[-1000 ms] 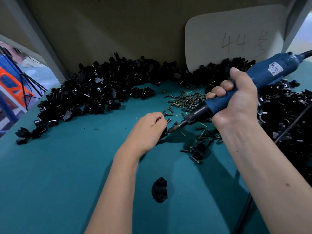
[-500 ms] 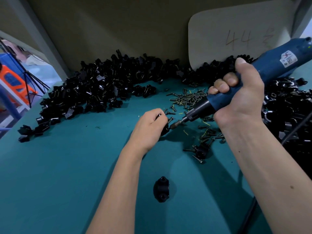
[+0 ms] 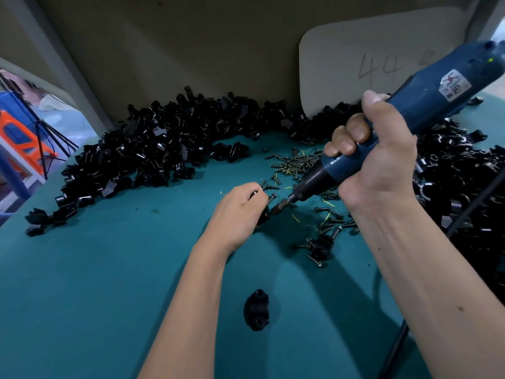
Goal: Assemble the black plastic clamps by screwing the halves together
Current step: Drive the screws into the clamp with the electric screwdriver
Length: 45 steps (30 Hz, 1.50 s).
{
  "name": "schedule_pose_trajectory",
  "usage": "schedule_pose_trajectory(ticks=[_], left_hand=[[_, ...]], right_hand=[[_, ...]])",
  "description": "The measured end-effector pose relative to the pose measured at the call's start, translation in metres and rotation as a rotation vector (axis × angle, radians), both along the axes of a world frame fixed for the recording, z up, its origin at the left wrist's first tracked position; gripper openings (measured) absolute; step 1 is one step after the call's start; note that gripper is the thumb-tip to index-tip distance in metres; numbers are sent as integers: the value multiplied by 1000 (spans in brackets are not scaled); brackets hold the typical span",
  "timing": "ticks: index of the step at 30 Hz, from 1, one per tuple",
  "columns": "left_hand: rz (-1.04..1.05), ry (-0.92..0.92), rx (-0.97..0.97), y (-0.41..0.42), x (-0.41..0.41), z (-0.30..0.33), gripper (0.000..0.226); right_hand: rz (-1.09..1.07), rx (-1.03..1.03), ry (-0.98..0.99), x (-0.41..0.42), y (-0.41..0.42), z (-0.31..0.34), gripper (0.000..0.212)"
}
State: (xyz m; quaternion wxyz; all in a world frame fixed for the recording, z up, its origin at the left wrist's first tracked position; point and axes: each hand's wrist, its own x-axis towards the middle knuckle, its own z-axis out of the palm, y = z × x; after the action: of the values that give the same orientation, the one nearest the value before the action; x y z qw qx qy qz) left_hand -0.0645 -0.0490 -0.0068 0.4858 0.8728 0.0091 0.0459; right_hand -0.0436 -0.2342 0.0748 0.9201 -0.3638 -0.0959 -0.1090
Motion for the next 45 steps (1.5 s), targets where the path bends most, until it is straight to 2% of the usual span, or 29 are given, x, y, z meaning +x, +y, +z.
schedule_pose_trajectory(ticks=[2,6,12,16,22,24,26,28,32,36,45], left_hand=[[-10,4,15,1,0,0,24],[-36,14,-125,2,-1,1,25],[-41,6,-124,-1,-6,3,22],[-5,-82,-7,-8,-10,2,21],[48,-246,127,-14,-11,0,21],[60,-249,-14,-11,-12,4,17],[76,-202,-294,-2,-12,8,18],[73,-173,-372,9,-12,11,17],[-30,-180,-178,9,-15,9,19],[-79,-111,-61,-3,-18,7,30],[-95,-149,-49,-6,-16,5,13]], right_hand=[[10,4,11,1,-1,-1,25],[32,87,66,4,-1,-3,27],[47,214,132,9,-9,-7,29],[81,216,162,11,-15,-5,39],[70,110,36,8,-20,3,29],[146,202,6,7,-23,3,26],[235,359,-4,8,-30,3,24],[215,406,12,10,-36,3,23],[67,347,97,13,-31,5,27],[60,333,123,12,-23,5,29],[106,295,177,9,-13,2,28]])
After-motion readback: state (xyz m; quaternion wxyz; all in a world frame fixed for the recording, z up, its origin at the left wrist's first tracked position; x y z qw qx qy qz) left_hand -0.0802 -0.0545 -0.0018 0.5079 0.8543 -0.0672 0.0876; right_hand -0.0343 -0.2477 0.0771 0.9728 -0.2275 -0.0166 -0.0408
